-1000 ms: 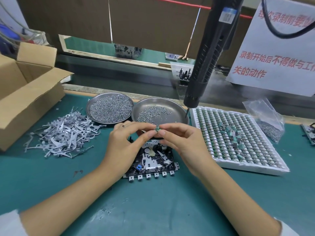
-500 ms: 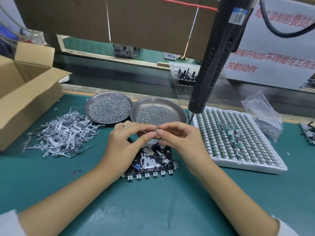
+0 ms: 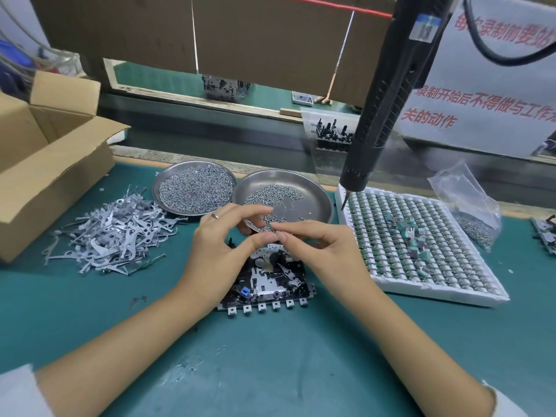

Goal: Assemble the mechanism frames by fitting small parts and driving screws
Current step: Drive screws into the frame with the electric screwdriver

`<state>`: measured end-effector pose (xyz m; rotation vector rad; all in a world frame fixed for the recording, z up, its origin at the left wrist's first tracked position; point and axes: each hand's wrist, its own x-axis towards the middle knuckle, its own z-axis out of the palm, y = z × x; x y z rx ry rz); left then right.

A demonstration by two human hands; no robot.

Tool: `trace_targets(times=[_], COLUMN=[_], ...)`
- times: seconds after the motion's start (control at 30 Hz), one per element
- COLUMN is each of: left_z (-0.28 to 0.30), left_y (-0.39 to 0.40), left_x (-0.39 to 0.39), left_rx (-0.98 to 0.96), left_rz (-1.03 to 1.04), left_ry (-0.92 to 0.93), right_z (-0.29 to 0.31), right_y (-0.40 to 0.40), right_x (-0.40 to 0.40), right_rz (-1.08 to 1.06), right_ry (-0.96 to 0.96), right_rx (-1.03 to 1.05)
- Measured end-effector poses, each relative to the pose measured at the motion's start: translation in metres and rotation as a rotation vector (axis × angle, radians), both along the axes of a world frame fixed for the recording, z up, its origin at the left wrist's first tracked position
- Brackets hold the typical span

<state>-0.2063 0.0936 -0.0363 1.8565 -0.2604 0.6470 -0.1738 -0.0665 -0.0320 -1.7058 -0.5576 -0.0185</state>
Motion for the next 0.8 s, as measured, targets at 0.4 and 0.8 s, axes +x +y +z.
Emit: trace_targets(times=[0.4, 0.8], left_z=[0.003, -0.007], left_y=[0.018, 0.029], left_x=[-0.013, -0.028], left_rx=[0.256, 0.231], left_rz=[-0.016, -0.035], left_ry=[-0.059, 0.034], right_z=[-0.006, -0.03], right_y=[-0.012, -0.012], right_x=[-0.017, -0.026], right_rz=[-0.051, -0.085], right_ry=[-0.191, -0.779], right_rx=[-0.101, -0.451])
